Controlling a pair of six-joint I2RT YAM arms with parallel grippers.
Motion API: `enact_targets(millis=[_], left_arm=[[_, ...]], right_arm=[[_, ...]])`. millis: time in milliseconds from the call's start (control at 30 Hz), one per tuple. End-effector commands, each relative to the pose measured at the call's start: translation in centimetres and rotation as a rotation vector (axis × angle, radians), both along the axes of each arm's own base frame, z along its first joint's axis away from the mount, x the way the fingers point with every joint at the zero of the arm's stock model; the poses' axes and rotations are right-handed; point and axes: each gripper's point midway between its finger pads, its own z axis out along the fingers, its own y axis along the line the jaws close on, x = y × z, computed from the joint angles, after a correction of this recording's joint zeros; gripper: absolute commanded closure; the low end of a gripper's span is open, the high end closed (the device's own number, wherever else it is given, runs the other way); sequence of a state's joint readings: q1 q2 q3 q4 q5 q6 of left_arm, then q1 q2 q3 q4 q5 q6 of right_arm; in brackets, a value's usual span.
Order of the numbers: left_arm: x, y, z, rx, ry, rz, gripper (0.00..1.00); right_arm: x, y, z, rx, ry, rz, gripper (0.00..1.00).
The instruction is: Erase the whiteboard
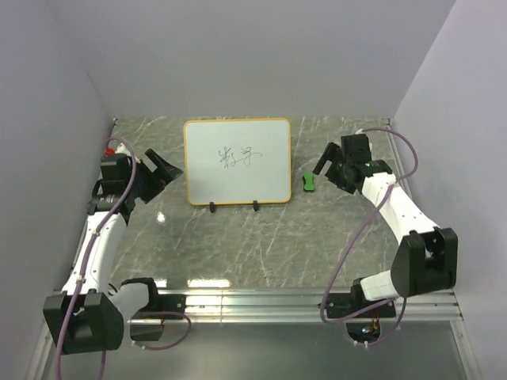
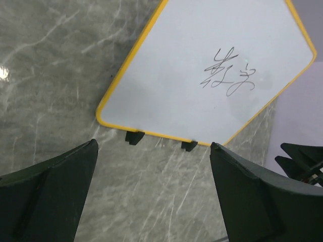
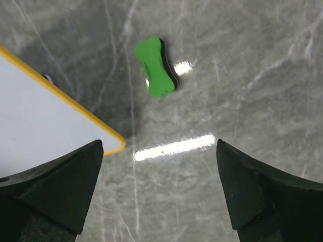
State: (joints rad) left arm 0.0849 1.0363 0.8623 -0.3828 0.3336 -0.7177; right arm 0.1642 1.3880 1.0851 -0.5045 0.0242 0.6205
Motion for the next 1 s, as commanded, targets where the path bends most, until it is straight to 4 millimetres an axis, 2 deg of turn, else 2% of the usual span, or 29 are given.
enact_targets(millis=[0,200,333,433,733,967], left_arm=[[0.4,-0.8,2.5,-0.036,-0.063,-0.035,0.0],[-0.9,-0.3,3.9,0.021,-0.074,-0.035,0.0],[-2.2,-0.6,5.2,0.035,-0.09,-0.048,0.01],[-2.6,-0.6,5.8,0.055,-0.095,-0.053,0.01],[-4.5,-0.5,6.0,0.08,-0.088,-0.042,0.0],[-3.8,-0.6,6.0,0.088,-0.08,-0.049,0.01]], right_arm=[[-1.0,0.3,0.9,-0.037,0.07,0.07,0.0],[0.9,0.8,-2.1,-0.073,0.168,0.108,0.0],[3.0,1.1,-4.9,-0.11,0.225,0.137,0.0],[4.5,1.5,-6.1,-0.117,0.234,0.154,0.0],[7.8,2.9,-7.5,-0.156,0.235,0.2,0.01],[8.8,3.7,-9.6,-0.165,0.265,0.188,0.03]])
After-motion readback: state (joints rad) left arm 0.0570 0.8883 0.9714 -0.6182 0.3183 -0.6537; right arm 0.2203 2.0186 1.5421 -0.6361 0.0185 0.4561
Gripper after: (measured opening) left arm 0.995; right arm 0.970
